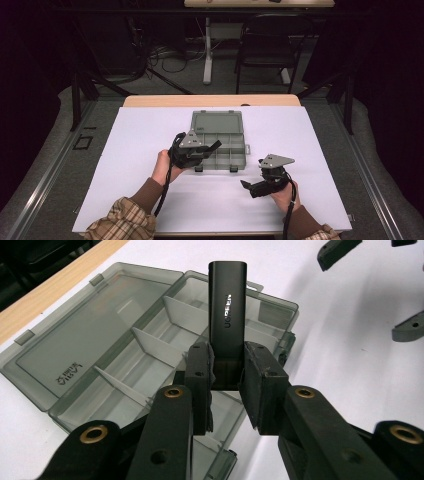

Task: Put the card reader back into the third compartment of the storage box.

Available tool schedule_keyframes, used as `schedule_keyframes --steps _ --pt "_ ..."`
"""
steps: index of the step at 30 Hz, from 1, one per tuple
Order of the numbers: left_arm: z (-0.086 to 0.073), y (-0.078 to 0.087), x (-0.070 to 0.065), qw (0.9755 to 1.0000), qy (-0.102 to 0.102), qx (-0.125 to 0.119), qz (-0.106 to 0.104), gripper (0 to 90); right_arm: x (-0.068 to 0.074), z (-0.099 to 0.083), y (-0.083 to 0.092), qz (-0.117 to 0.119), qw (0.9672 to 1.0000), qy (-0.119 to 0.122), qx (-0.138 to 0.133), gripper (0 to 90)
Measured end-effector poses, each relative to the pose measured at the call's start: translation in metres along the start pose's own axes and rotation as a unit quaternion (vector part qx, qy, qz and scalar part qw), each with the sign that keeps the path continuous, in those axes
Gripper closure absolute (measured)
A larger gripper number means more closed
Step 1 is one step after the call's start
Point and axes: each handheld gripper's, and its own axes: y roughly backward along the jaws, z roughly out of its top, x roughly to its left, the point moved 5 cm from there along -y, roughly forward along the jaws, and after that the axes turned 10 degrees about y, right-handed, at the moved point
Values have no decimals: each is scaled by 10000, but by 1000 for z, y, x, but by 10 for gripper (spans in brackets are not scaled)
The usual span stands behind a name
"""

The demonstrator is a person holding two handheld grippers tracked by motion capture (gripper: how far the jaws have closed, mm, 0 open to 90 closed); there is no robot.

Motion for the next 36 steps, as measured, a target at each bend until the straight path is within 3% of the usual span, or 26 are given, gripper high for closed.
schedule_keyframes --steps 36 --pt "16 -22 20 9996 223 5 195 742 -1 -1 0 -18 10000 -16 12 0"
